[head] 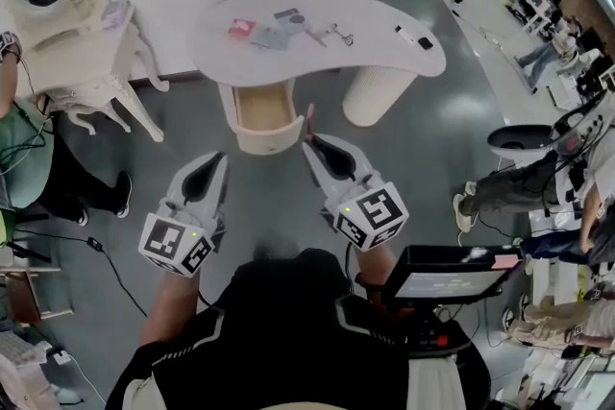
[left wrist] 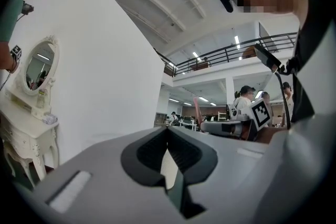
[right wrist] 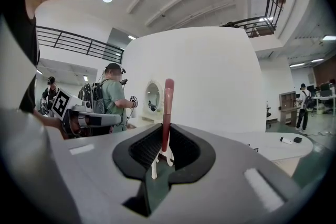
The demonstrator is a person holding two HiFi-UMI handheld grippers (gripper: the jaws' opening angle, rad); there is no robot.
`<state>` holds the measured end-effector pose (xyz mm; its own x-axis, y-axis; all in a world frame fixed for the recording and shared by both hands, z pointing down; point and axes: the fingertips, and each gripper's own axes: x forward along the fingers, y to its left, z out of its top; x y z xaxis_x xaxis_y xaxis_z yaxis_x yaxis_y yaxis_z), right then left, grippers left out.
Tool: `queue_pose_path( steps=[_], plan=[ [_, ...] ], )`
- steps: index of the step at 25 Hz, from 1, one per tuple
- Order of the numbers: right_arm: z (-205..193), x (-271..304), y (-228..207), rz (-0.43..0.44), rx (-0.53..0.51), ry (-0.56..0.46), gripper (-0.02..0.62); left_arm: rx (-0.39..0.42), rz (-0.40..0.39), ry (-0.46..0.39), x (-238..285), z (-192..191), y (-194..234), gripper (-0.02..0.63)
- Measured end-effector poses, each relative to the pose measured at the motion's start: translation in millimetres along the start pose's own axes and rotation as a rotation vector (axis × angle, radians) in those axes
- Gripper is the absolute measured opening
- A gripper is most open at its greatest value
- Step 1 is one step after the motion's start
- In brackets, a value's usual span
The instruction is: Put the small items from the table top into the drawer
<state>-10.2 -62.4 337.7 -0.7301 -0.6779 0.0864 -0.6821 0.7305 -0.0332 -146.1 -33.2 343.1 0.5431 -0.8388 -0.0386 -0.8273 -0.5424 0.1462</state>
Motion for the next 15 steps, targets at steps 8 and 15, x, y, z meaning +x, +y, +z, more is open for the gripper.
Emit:
queue_pose_path(
  steps=[8,15],
  plan=[
    [-0.9,38.0,-30.5,0.031,0.006,-0.002,0.044,-0.03,0.027,0.024,39.3,-8.8,29.3,0.0],
    [5.3,73.1,-78.0,0.073,0.012,-0.029,0.044,-0.022,0.059,0.026,94.0,-0.7,49.5,0.0]
  ],
)
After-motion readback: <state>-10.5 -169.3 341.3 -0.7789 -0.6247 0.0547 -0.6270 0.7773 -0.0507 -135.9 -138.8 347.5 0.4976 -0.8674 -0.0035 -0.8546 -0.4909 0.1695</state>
